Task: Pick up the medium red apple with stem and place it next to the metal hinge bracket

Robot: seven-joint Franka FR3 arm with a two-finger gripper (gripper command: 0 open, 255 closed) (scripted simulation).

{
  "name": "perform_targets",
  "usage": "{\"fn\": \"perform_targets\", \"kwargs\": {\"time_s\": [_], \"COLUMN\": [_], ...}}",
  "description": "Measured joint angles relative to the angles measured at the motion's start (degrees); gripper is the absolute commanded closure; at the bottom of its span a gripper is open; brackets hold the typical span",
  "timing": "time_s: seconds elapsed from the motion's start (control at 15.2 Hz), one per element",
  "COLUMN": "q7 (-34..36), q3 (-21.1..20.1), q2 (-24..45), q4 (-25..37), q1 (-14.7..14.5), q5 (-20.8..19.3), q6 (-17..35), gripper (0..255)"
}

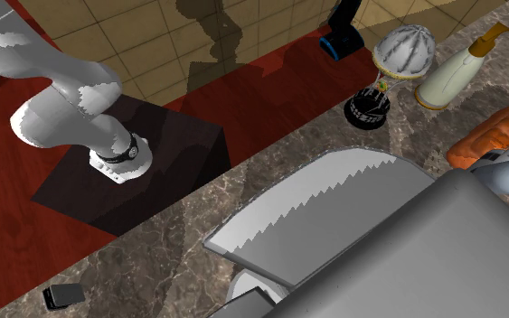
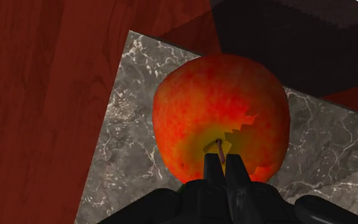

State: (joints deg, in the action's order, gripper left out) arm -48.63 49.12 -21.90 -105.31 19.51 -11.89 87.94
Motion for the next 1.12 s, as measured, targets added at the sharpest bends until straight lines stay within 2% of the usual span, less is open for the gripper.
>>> {"fn": "perform_targets", "kwargs": {"time_s": [0.2,0.33,1.12], "q7": [-6.44,-7.95,-7.52], "q3": [7.01,8.51,8.94], "q2": [5.75,6.78,5.3], "q4": [4.69,5.07,-4.73], "q1": [-1.48,-1.65,-0.74], "q5": [2.67,3.19,1.7], "q6": [0.32,0.81,9.65], "gripper": [255,255,255]}}
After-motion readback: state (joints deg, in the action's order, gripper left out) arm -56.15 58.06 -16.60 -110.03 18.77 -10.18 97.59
